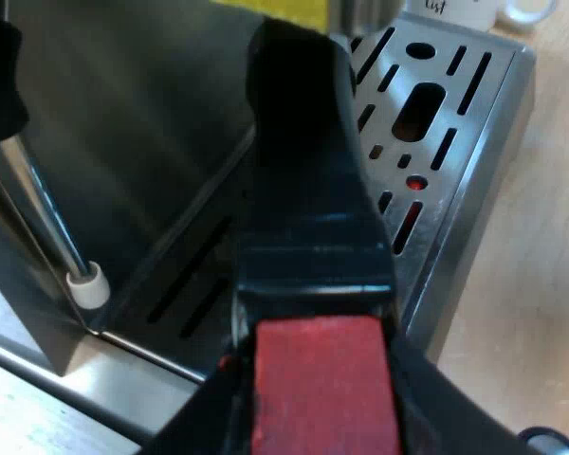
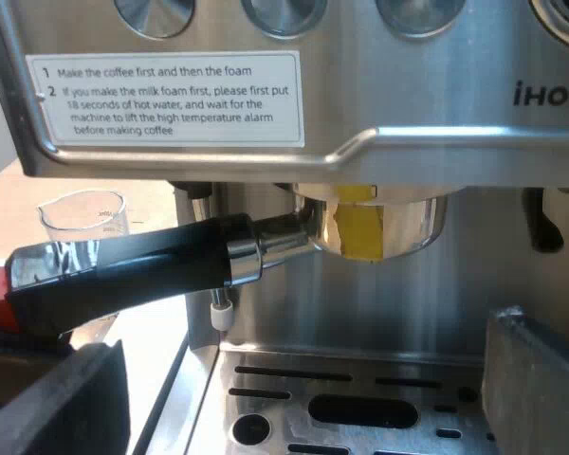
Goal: Put the handle in the coffee machine
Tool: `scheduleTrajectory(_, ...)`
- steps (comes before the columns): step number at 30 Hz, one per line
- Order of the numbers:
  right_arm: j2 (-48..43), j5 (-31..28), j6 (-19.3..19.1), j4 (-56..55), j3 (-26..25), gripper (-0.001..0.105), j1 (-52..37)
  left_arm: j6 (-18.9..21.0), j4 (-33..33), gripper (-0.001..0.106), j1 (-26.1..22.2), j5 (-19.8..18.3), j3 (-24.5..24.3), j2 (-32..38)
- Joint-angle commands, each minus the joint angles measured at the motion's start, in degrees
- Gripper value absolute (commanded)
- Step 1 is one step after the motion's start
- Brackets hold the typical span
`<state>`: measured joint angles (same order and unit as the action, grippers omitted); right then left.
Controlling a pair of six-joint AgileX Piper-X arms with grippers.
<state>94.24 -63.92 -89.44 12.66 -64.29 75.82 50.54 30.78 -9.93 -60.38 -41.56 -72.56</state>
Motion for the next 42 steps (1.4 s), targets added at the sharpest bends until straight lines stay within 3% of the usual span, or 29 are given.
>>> scheduleTrajectory(1, -0.31, -0.30, -0.79, -0.03, -0.12, 0.077, -0.31, 1.92, -3.65, 0.000, 0.40, -17.69, -1.33, 1.51)
scheduleTrajectory(4, -0.31, -0.30, -0.79, -0.03, -0.12, 0.077, -0.31, 0.51, -3.65, 0.000, 0.40, -14.66, -1.33, 1.51)
scheduleTrajectory(8, -0.31, -0.30, -0.79, -0.03, -0.12, 0.077, -0.31, 0.13, -4.07, 0.000, 0.40, -16.02, -1.43, 1.51)
scheduleTrajectory(12, -0.31, -0.30, -0.79, -0.03, -0.12, 0.077, -0.31, -3.44, -4.07, 0.000, 0.40, -16.13, -1.45, 1.51)
scheduleTrajectory(19, -0.31, -0.30, -0.79, -0.03, -0.12, 0.077, -0.31, -1.34, -8.37, 0.000, 0.40, -14.82, -1.45, 1.51)
scheduleTrajectory(23, -0.31, -0.30, -0.79, -0.03, -0.12, 0.077, -0.31, 2.23, -9.30, 0.000, 0.40, -16.61, -1.45, 1.51)
scheduleTrajectory(42, 3.11, 0.00, -0.79, -0.97, -0.12, 0.075, -2.43, 2.28, -9.19, 0.000, 0.40, -16.29, -1.45, 1.51)
